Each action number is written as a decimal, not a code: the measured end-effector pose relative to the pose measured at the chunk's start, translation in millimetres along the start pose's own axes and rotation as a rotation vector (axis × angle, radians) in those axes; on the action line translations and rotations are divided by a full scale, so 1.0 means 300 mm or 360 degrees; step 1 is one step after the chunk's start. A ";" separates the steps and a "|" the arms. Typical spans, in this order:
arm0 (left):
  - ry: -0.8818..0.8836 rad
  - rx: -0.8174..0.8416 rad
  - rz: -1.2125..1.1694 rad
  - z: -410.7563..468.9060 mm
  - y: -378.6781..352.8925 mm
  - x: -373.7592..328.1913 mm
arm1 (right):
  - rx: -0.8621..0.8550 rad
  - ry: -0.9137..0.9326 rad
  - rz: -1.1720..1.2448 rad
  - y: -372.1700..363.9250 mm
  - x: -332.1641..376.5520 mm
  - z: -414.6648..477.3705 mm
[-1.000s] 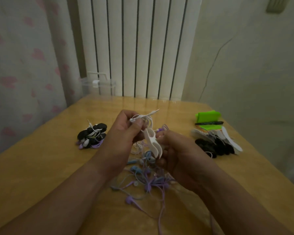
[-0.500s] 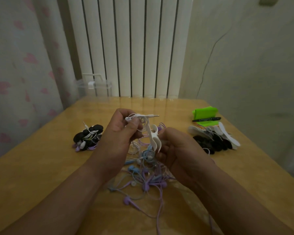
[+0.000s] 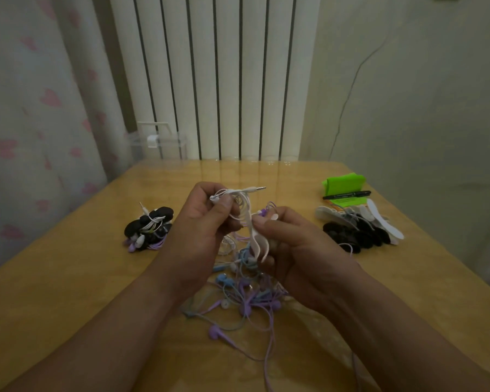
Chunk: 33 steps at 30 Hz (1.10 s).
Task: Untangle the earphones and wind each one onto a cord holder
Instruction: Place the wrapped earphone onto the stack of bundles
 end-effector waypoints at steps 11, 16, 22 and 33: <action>0.0070 0.0257 -0.0008 -0.010 -0.041 -0.005 | 0.0079 -0.0110 -0.0120 0.017 0.015 -0.013; 0.0096 0.0363 0.0124 -0.023 -0.052 0.013 | 0.0011 -0.0106 -0.0212 0.032 0.016 -0.008; 0.0116 0.0366 0.0109 -0.015 -0.045 0.017 | -0.0043 -0.0010 -0.0217 0.042 0.027 -0.004; 0.0169 0.0387 0.0151 -0.027 -0.052 0.022 | -0.0112 0.0137 -0.0265 0.062 0.043 0.006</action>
Point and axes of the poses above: each hand's wrist, its own z-axis towards the middle knuckle, its own y-axis out of the back of the hand, x = y × z, the point moved 7 cm from there along z, towards the middle knuckle, and after that the axes turned 1 degree about -y, right-handed, at the moved point
